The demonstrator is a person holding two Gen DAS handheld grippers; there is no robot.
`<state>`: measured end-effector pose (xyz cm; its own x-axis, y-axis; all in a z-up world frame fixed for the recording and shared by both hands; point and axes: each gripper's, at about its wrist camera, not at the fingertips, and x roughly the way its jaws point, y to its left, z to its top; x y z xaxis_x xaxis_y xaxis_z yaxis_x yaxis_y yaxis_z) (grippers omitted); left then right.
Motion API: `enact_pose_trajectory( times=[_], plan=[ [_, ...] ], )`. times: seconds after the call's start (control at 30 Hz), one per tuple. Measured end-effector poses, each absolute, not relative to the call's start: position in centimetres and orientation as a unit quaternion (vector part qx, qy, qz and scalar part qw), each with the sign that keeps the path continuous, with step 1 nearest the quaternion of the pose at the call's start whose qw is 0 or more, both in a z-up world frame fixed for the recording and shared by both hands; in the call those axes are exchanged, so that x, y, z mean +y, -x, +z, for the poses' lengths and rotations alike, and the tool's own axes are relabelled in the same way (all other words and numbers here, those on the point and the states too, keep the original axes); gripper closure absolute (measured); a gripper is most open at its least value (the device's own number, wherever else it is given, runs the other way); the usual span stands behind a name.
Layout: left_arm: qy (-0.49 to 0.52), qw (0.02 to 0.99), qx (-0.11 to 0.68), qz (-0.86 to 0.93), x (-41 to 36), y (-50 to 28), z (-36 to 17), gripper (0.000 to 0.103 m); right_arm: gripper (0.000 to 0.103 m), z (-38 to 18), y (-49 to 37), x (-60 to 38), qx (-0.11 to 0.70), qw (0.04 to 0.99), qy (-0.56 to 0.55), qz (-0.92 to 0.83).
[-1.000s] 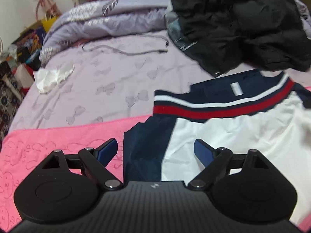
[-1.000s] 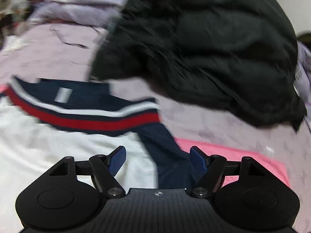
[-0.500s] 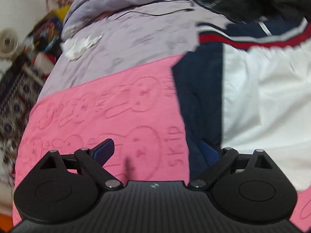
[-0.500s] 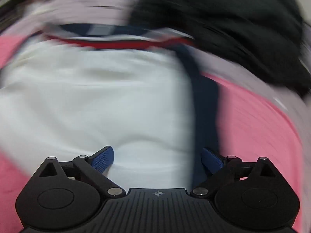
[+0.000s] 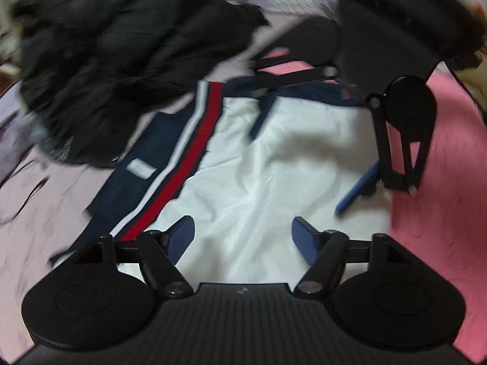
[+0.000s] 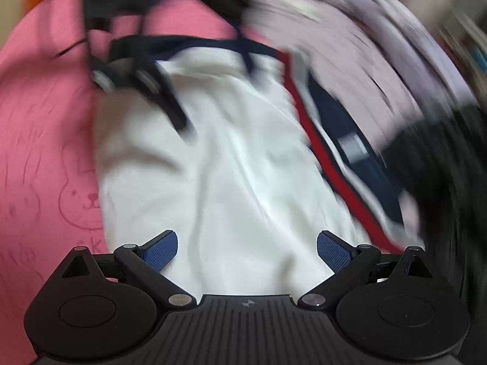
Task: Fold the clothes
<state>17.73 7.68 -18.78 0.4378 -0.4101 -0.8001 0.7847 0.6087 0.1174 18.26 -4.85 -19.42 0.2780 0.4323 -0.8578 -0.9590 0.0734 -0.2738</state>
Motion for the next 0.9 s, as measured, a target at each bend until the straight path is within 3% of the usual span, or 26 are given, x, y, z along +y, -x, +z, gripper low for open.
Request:
enact_pose_trajectory(
  times=[0.1, 0.17, 0.27, 0.43, 0.63, 0.77, 0.9],
  plan=[
    [-0.256, 0.791, 0.435, -0.346, 7.8, -19.8, -22.0, 0.025, 0.000, -20.2, -19.6, -2.2, 0.298, 0.643, 0.429, 0.560],
    [-0.248, 0.790, 0.452, -0.332, 9.7, -20.6, -23.5, 0.017, 0.000, -22.3, -21.2, -1.2, 0.360, 0.610, 0.436, 0.555],
    [-0.232, 0.806, 0.454, -0.300, 13.4, -20.9, -23.0, 0.017, 0.000, -24.2, -25.2, -3.6, 0.471, 0.571, 0.403, 0.539],
    [-0.171, 0.817, 0.499, -0.232, 19.1, -21.8, -22.3, 0.014, 0.000, -24.1, -28.0, -11.5, 0.474, 0.604, 0.428, 0.477],
    [-0.196, 0.840, 0.485, -0.146, 20.9, -20.5, -20.1, 0.013, 0.000, -22.9, -28.8, -14.4, 0.534, 0.644, 0.394, 0.380],
    [-0.137, 0.877, 0.455, -0.074, 21.2, -19.1, -17.1, 0.017, 0.000, -19.3, -26.2, -14.7, 0.497, 0.749, 0.308, 0.313],
    [-0.083, 0.909, 0.401, -0.084, 16.5, -18.4, -14.9, 0.016, 0.000, -17.2, -22.8, -12.2, 0.430, 0.847, 0.163, 0.266]
  ],
)
